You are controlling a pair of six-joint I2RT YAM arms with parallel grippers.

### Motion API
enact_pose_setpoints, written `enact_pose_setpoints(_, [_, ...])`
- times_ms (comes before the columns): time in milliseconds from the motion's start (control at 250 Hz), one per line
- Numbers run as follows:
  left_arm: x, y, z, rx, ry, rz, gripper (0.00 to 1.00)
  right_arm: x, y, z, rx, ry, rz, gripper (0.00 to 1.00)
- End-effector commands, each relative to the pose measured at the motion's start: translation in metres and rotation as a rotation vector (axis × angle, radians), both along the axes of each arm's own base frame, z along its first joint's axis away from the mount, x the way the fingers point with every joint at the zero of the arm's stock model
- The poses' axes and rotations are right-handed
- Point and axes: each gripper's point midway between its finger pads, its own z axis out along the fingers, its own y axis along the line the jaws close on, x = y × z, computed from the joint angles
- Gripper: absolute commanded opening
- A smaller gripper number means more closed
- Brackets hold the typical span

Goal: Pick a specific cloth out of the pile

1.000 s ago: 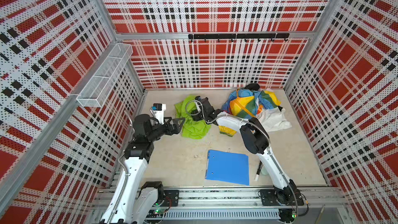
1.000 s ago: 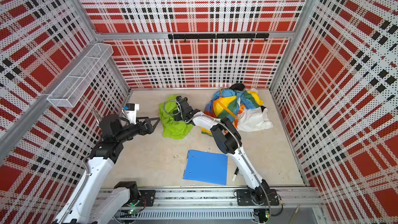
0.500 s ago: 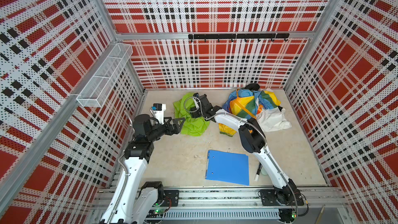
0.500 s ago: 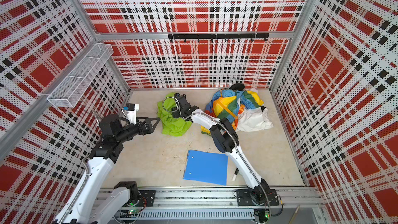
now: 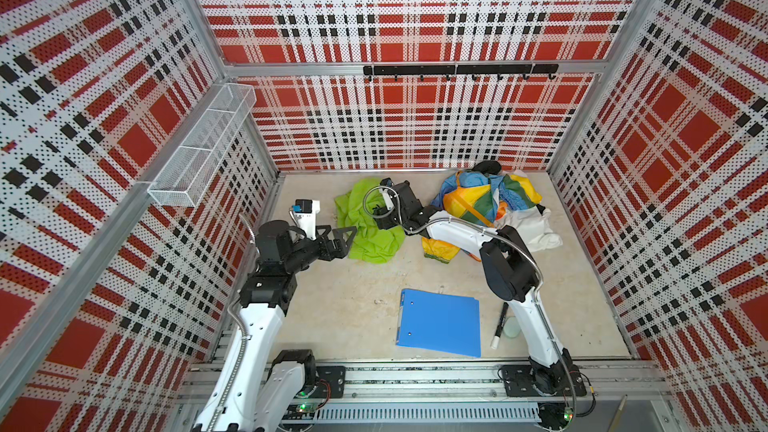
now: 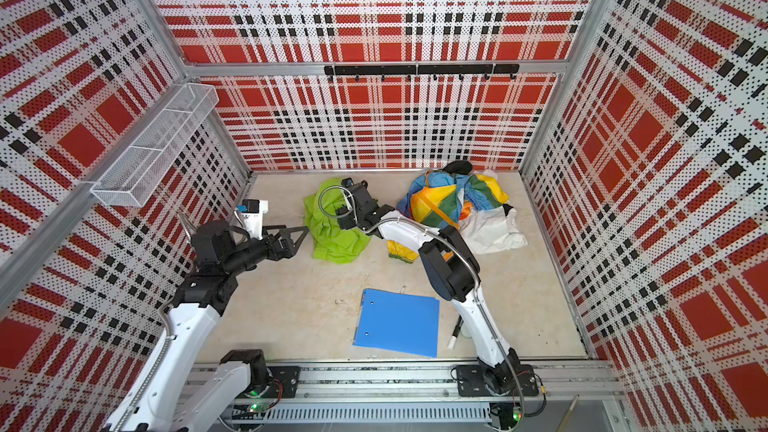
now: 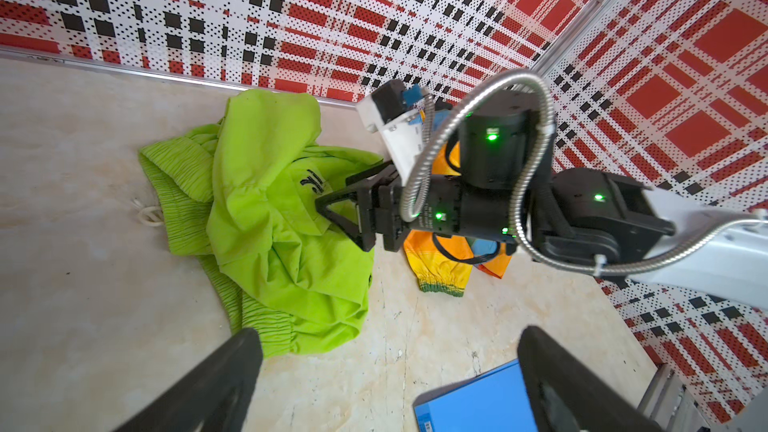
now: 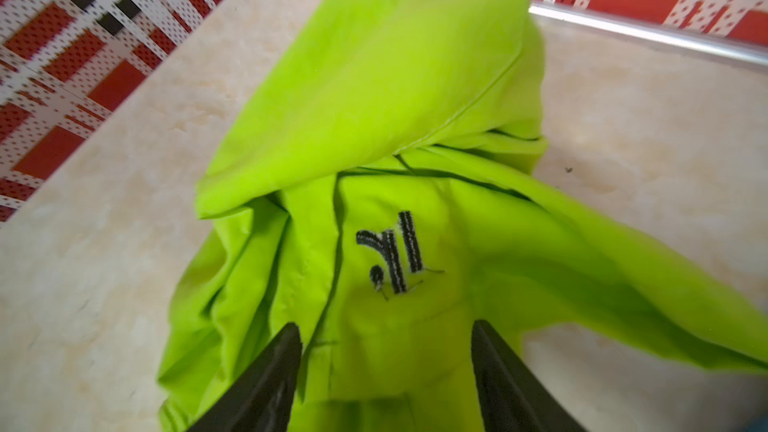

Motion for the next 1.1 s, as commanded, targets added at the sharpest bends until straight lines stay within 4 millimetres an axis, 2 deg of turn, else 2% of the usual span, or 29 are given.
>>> enact_pose_setpoints(0, [0.000, 0.002, 0.010, 0.004, -0.042, 0.010, 0.99, -0.008, -0.004, 0.052, 0.065, -0.110, 0.028, 0.71])
enact_pose_setpoints(192, [0.000, -0.003, 0.010, 0.022, -0.050, 0.008, 0.99, -0.044, -0.034, 0.083, 0.085, -0.171, 0.061, 0.75])
enact_pose_setpoints(328, [0.001, -0.002, 0.009, 0.027, -0.046, 0.016, 0.99, -0.070, -0.057, 0.096, 0.080, -0.195, 0.085, 0.81])
enact_pose_setpoints(428, [0.001, -0.004, 0.011, 0.040, -0.057, 0.024, 0.99, -0.085, -0.081, 0.103, 0.086, -0.207, 0.072, 0.86])
enact_pose_setpoints(564, [0.003, -0.008, 0.008, 0.059, -0.052, 0.039, 0.99, -0.101, -0.123, 0.114, 0.115, -0.219, 0.024, 1.00])
enact_pose_setpoints(705, [0.007, -0.012, 0.008, 0.092, -0.057, 0.073, 0.99, -0.117, -0.171, 0.123, 0.136, -0.242, -0.053, 1.00])
enact_pose_setpoints(821, [0.012, -0.018, 0.005, 0.118, -0.058, 0.086, 0.99, -0.125, -0.210, 0.123, 0.136, -0.254, -0.159, 1.00])
enact_pose_setpoints(889, [0.020, -0.012, 0.002, 0.115, -0.060, 0.151, 0.99, -0.133, -0.225, 0.127, 0.145, -0.284, -0.197, 1.00])
enact_pose_setpoints(897, [0.018, -0.018, 0.002, 0.116, -0.061, 0.137, 0.99, -0.134, -0.227, 0.128, 0.147, -0.288, -0.201, 1.00])
enact_pose_setpoints(925, [0.020, -0.019, 0.001, 0.121, -0.070, 0.150, 0.99, -0.137, -0.233, 0.129, 0.151, -0.302, -0.219, 1.00])
enact_pose_setpoints(1097, [0.038, -0.002, -0.011, 0.139, -0.117, 0.327, 0.99, -0.150, -0.258, 0.131, 0.132, -0.330, -0.297, 1.00])
